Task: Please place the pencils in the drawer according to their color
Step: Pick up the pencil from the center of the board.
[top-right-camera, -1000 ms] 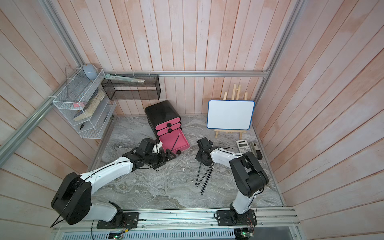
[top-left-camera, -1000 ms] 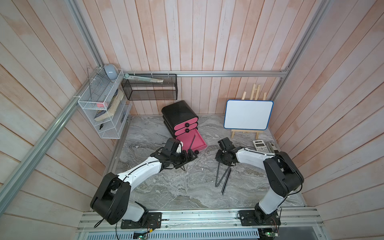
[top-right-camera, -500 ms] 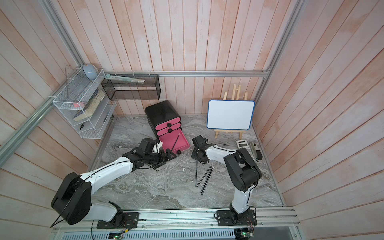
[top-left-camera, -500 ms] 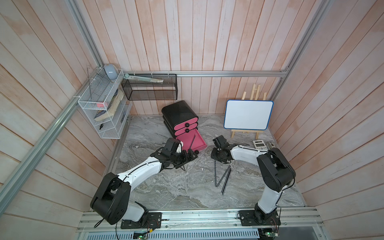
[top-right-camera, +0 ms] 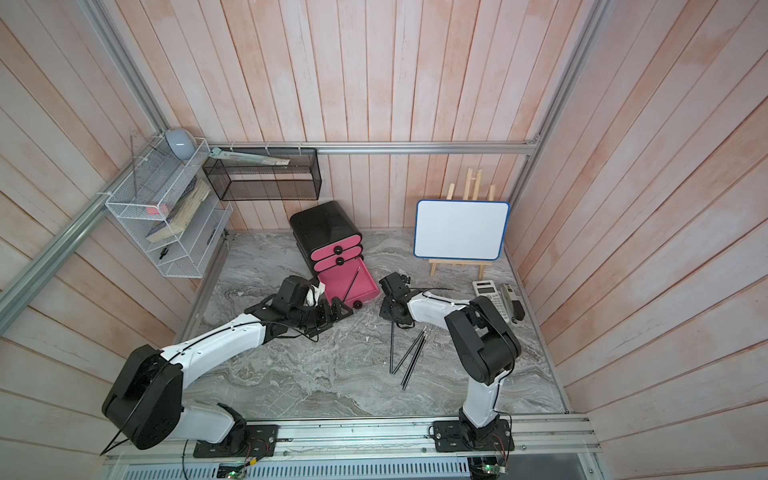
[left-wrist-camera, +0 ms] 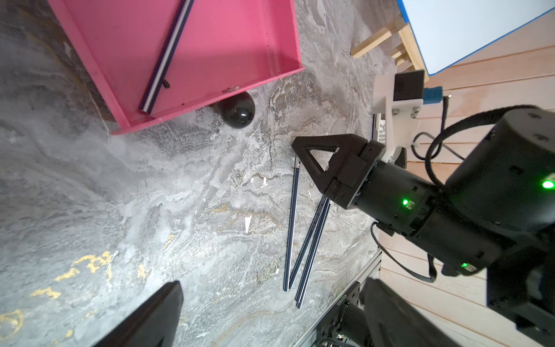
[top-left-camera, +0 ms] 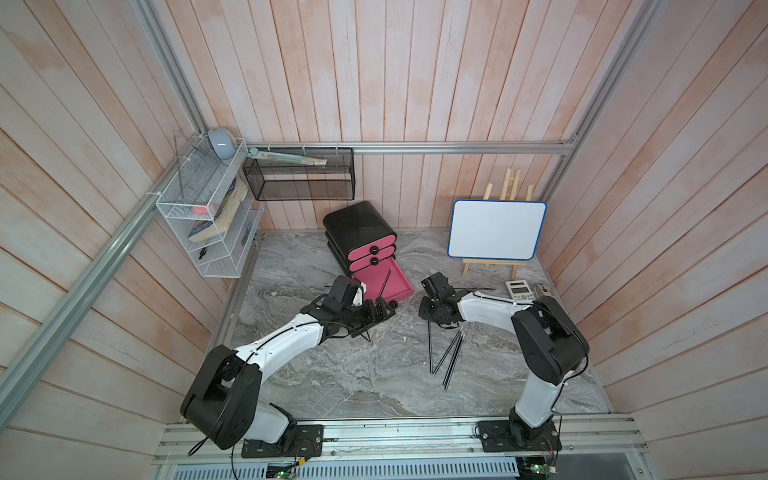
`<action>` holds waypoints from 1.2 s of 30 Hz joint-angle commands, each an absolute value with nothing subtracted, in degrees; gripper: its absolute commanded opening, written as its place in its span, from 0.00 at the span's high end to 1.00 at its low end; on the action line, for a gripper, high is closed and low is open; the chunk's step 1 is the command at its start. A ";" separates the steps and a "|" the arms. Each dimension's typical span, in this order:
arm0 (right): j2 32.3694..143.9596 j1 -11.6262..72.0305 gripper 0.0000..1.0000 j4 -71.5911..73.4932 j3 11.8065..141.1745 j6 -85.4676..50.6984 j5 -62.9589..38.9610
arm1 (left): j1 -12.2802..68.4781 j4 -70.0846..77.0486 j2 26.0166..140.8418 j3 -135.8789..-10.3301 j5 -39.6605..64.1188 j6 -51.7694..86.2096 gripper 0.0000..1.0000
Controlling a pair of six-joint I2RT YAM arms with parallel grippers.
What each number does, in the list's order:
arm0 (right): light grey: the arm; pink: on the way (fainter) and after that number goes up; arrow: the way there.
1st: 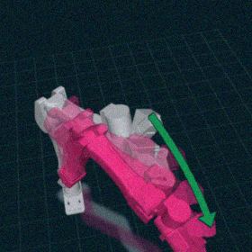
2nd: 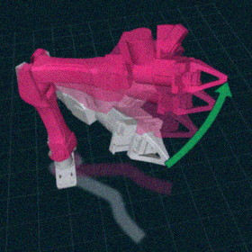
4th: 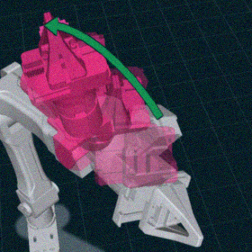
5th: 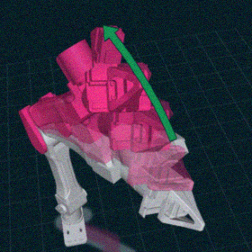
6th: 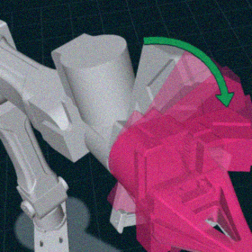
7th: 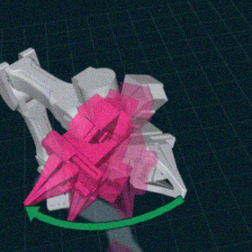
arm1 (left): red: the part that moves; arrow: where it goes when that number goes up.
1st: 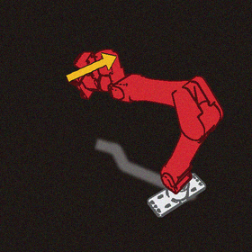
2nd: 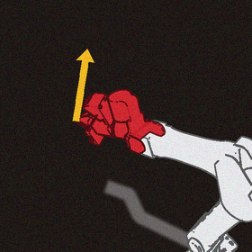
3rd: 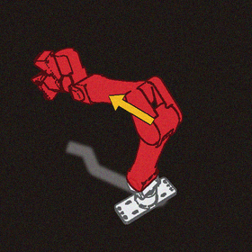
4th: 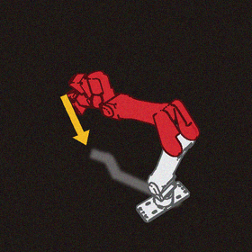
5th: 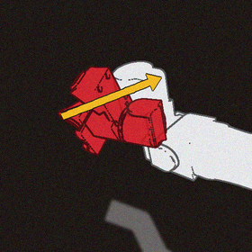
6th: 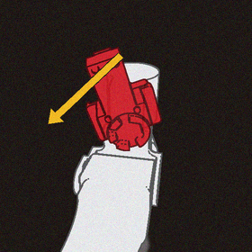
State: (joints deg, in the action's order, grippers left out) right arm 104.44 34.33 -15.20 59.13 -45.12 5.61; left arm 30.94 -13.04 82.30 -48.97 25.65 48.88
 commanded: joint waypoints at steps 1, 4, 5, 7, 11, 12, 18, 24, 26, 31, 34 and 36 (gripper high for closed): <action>109.51 36.61 0.75 -29.43 53.76 -44.91 1.76 | 31.04 -11.78 83.06 -48.11 26.46 49.02 0.00; 109.25 37.25 0.75 -29.82 53.05 -45.08 1.83 | 31.11 -11.52 83.05 -47.99 26.68 49.20 0.00; 109.16 37.40 0.75 -29.96 52.74 -45.17 1.84 | 31.07 -11.38 83.06 -47.99 26.72 49.22 0.01; 108.99 37.52 0.75 -29.92 51.98 -45.25 1.75 | 31.11 -11.29 83.05 -47.93 26.85 49.22 0.00; 109.15 37.82 0.77 -30.19 51.75 -45.12 2.15 | 31.02 -11.16 83.14 -47.90 26.89 49.22 0.01; 109.31 37.89 0.77 -30.46 51.92 -44.96 2.38 | 31.02 -11.16 83.06 -47.90 26.98 49.24 0.00; 109.08 37.92 0.75 -32.64 53.51 -43.96 4.30 | 30.76 -10.75 82.78 -47.38 27.22 49.44 0.01; 108.97 38.62 0.76 -33.89 53.19 -43.16 4.68 | 30.24 -8.81 82.67 -46.26 28.39 50.53 0.00; 109.31 39.30 0.77 -34.12 52.79 -43.07 4.69 | 30.15 -8.70 82.62 -46.08 28.41 50.62 0.01; 111.28 40.67 0.81 -34.08 52.68 -43.13 4.82 | 29.89 -8.52 82.26 -45.71 28.49 50.71 0.00; 112.46 41.26 0.86 -33.93 53.22 -43.23 4.66 | 29.76 -8.52 81.99 -45.54 28.48 50.71 0.01; 113.22 41.69 0.91 -34.01 53.82 -43.24 4.66 | 29.61 -8.53 81.72 -45.37 28.42 50.71 0.01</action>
State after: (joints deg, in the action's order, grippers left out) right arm 104.36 39.99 -20.18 58.87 -43.11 11.77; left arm 30.00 -9.56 82.30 -46.46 28.08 50.63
